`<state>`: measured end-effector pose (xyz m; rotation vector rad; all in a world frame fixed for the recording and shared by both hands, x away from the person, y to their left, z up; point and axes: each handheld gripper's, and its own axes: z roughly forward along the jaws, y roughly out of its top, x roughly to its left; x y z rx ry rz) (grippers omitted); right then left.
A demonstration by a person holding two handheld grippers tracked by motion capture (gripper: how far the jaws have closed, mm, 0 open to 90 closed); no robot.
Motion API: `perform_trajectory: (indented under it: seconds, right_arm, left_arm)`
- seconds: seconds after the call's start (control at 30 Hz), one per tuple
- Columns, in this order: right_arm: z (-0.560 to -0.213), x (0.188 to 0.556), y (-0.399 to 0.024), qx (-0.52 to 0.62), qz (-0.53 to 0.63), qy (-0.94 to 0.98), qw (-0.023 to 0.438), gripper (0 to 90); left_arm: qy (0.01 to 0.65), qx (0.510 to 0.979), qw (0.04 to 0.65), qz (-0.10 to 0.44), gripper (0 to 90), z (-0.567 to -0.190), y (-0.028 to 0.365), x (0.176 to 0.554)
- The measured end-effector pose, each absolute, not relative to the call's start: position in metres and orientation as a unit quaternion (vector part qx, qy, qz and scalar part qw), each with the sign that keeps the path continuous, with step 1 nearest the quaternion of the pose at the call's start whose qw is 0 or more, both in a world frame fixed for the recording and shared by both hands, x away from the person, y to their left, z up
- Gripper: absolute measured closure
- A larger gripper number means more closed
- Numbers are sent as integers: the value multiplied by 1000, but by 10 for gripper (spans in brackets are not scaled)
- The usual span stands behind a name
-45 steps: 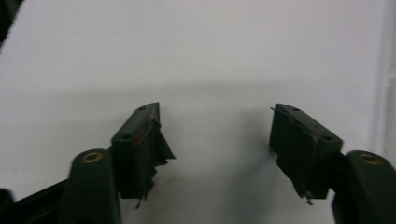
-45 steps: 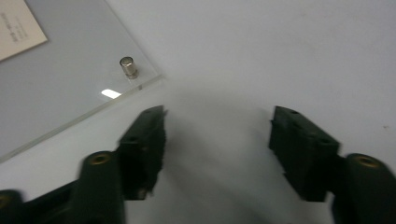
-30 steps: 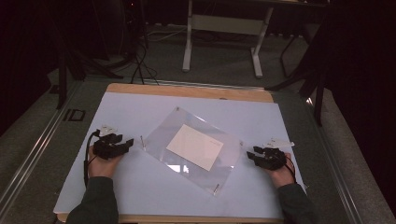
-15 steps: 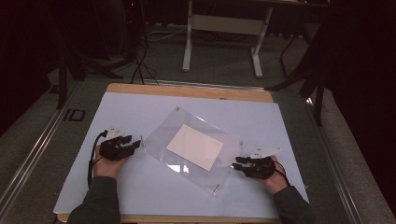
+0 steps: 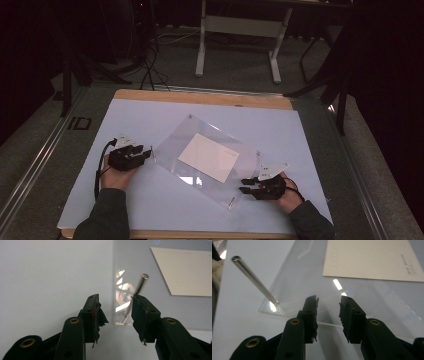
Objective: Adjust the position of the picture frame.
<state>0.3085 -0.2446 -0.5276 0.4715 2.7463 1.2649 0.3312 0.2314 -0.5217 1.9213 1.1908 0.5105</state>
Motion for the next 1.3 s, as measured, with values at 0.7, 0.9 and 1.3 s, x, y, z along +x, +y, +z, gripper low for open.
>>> perform_trajectory:
  seconds: [0.7,0.9,1.3]
  right_arm:
    - [-521,291,-230,39,403,914,-22,665]
    - [-521,286,-218,18,411,911,-34,659]
    - [-527,279,-194,9,394,919,15,853]
  left_arm:
    - [452,771,398,206,700,-523,212,344]
    - [451,774,394,206,735,-525,208,349]
    - [445,779,390,207,845,-526,200,359]
